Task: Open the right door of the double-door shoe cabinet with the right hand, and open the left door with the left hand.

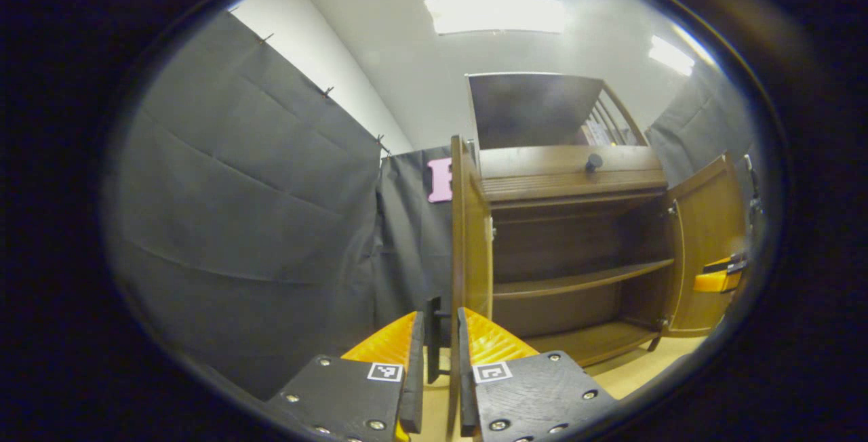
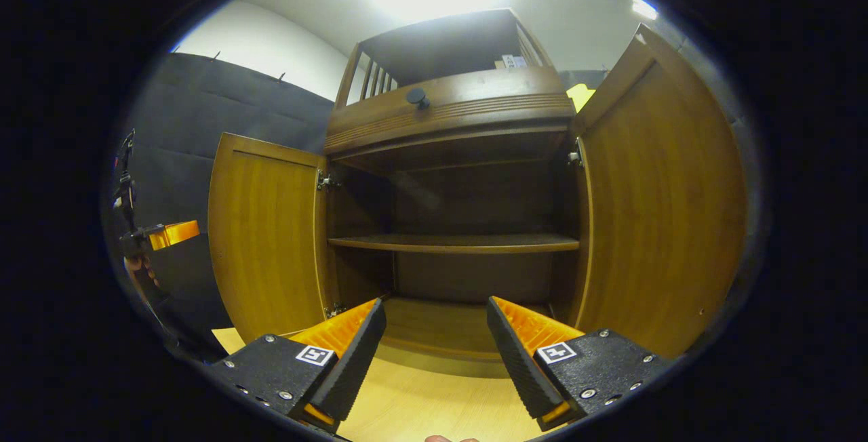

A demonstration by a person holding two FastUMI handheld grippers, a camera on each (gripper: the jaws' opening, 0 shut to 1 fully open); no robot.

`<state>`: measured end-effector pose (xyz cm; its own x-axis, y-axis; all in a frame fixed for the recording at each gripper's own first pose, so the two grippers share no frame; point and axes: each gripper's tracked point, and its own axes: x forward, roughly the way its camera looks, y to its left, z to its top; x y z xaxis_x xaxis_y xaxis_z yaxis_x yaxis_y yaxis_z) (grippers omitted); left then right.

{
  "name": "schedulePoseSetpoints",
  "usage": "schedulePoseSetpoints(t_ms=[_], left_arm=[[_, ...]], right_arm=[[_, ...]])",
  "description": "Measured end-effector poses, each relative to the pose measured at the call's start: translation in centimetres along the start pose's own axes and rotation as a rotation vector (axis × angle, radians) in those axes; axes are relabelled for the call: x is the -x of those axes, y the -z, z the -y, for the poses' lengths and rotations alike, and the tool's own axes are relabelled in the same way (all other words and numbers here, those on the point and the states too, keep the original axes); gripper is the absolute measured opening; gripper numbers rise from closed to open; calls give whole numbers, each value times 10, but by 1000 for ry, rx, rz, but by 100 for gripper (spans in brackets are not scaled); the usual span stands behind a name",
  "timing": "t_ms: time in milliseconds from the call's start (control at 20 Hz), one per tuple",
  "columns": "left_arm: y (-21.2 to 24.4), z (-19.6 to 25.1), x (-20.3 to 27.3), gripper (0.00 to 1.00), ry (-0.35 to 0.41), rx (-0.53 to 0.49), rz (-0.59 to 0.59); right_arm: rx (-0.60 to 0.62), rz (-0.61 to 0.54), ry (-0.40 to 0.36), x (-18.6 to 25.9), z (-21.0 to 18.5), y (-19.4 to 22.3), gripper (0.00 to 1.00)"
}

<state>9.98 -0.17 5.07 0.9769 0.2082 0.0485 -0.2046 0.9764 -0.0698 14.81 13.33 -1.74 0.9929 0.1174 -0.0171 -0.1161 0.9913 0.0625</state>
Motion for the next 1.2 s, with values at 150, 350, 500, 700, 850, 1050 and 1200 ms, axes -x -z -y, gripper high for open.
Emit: schedulePoseSetpoints(t_ms=[150, 350, 500, 700, 850, 1050, 1200], left_arm=[[-1, 39, -16, 71, 89, 35, 12], [4, 63, -17, 95, 154, 42, -47], [5, 78, -19, 98, 187, 47, -67], [9, 85, -25, 99, 199, 68, -95], [8, 78, -31, 99, 187, 43, -104], [13, 86, -24, 99, 171, 35, -107], [13, 85, -23, 99, 162, 37, -113]], right_arm=[[-9, 37, 6, 11, 9, -17, 92], [26, 69, 25, 28, 18, -29, 94], [49, 80, 41, 40, 27, -30, 93], [45, 72, 57, 47, 43, -27, 92], [38, 64, 68, 42, 54, -24, 93], [21, 50, 53, 33, 55, -18, 93], [27, 41, 47, 26, 54, -14, 93]])
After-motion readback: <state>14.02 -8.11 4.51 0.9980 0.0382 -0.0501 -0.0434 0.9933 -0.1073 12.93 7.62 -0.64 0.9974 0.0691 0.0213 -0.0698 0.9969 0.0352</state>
